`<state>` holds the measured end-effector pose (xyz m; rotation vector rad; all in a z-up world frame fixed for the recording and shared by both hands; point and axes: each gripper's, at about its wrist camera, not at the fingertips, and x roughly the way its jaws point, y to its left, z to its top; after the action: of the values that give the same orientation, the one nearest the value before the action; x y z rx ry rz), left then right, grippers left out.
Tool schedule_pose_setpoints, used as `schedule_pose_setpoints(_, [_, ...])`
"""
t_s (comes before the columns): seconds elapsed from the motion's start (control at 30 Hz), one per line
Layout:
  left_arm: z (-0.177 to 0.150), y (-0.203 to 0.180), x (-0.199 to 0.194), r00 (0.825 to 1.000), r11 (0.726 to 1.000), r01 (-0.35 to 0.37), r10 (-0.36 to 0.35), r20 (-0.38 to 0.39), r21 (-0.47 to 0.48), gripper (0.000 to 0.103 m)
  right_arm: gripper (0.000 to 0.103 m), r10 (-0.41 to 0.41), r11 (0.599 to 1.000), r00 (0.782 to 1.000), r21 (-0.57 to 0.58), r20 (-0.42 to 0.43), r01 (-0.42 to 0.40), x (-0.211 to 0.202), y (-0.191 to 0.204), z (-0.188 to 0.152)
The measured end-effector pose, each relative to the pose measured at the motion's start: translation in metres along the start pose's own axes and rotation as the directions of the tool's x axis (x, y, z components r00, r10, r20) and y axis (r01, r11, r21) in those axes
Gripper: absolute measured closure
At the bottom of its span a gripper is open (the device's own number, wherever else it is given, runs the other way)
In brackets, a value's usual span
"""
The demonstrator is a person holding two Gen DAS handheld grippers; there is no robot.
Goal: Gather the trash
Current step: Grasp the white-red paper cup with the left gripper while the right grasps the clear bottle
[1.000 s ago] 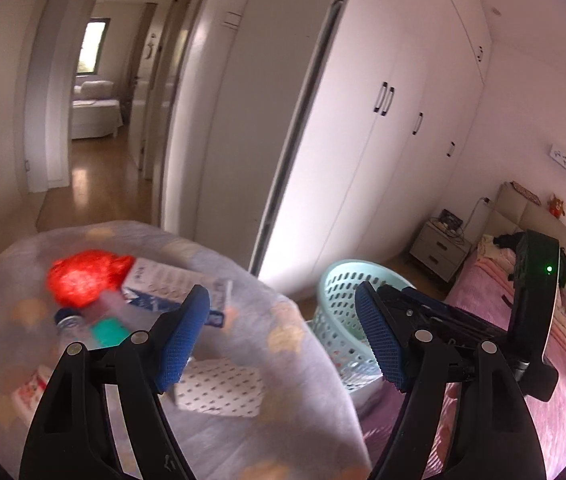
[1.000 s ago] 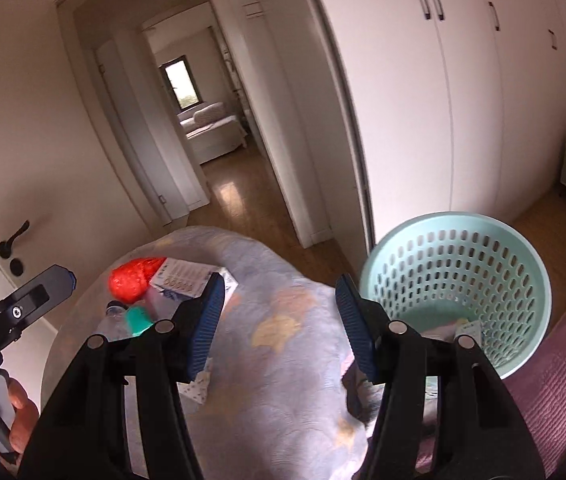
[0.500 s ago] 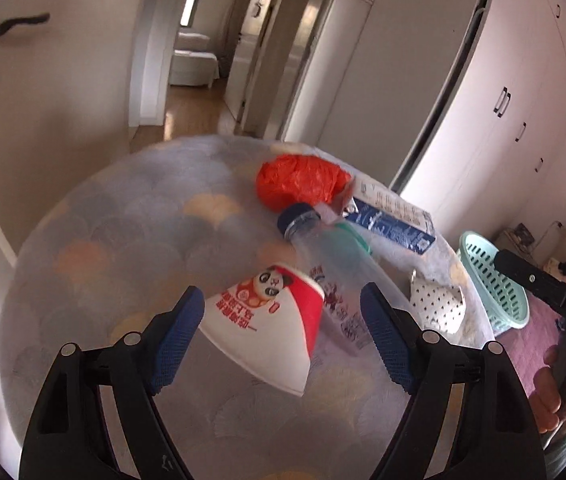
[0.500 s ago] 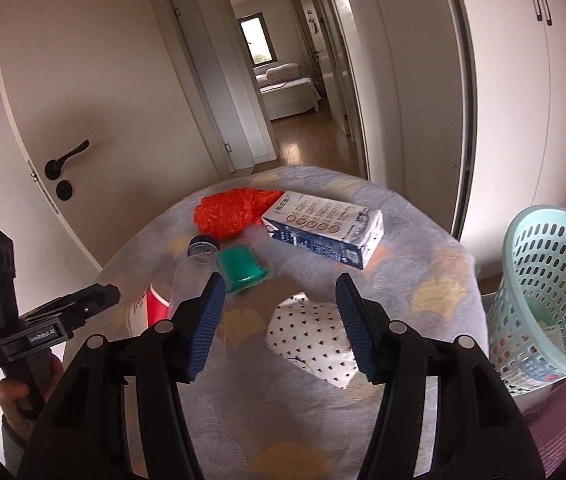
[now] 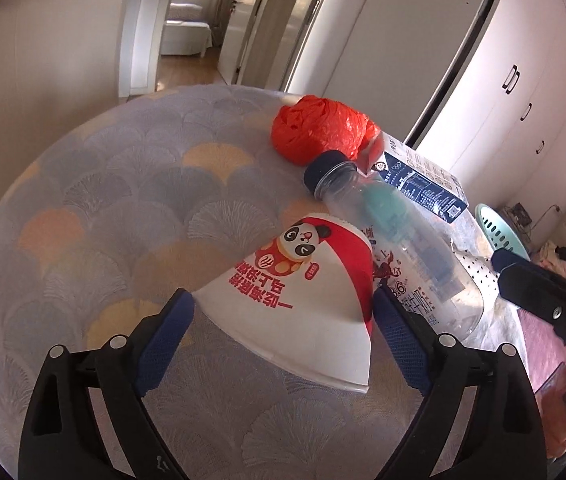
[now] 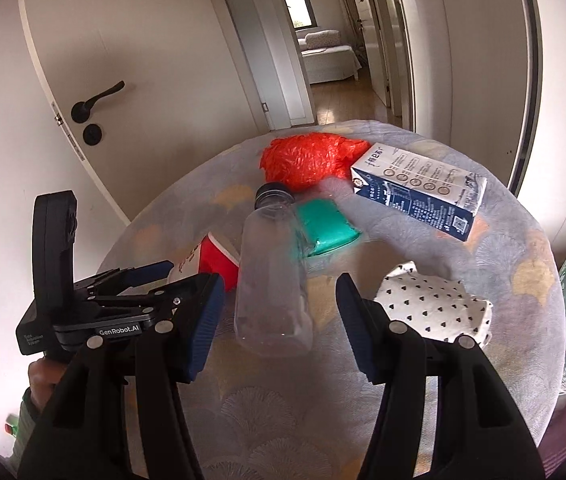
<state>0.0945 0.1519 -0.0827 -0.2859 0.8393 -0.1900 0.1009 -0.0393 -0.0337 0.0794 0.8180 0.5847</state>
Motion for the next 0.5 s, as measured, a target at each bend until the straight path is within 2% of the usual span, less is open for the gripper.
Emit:
schedule_pose_setpoints(0.13, [0.005, 0.008, 0.003, 0.999, 0.998, 0.042, -0.042, -0.005, -0.042, 0.013, 0.049, 0.005, 1.0, 1.0, -0.009, -0.027, -0.005, 0.009, 0.004, -0.005])
schedule_pose_setpoints(0.27, [0.008, -0.001, 0.008, 1.0, 1.0, -0.001, 0.001, -0.013, -0.011, 0.013, 0.049, 0.039, 0.999, 0.998, 0.013, -0.039, -0.038, 0.011, -0.001, -0.011])
schedule_pose_setpoints(0.37, [0.008, -0.003, 0.007, 1.0, 1.0, -0.001, 0.001, -0.004, -0.027, 0.016, 0.049, 0.049, 0.999, 0.998, 0.018, -0.04, -0.049, 0.008, -0.005, -0.015])
schedule_pose_setpoints(0.4, [0.008, -0.002, 0.006, 1.0, 0.999, 0.019, -0.018, 0.002, -0.036, 0.037, 0.049, 0.041, 0.999, 0.998, 0.016, -0.041, -0.04, 0.007, -0.006, -0.015])
schedule_pose_setpoints(0.43, [0.007, -0.003, 0.005, 0.999, 0.998, 0.038, -0.038, 0.008, -0.04, 0.037, 0.048, 0.033, 0.999, 0.998, 0.012, -0.045, -0.032, 0.008, -0.004, -0.016])
schedule_pose_setpoints(0.47, [0.007, -0.003, 0.005, 0.999, 0.998, 0.043, -0.043, 0.012, -0.044, 0.046, 0.048, 0.021, 1.0, 0.999, 0.006, -0.048, -0.02, 0.009, -0.003, -0.015])
schedule_pose_setpoints(0.5, [0.007, -0.002, 0.005, 0.999, 0.998, 0.047, -0.047, 0.006, -0.05, 0.048, 0.048, 0.011, 1.0, 0.999, -0.001, -0.05, -0.011, 0.009, -0.002, -0.014])
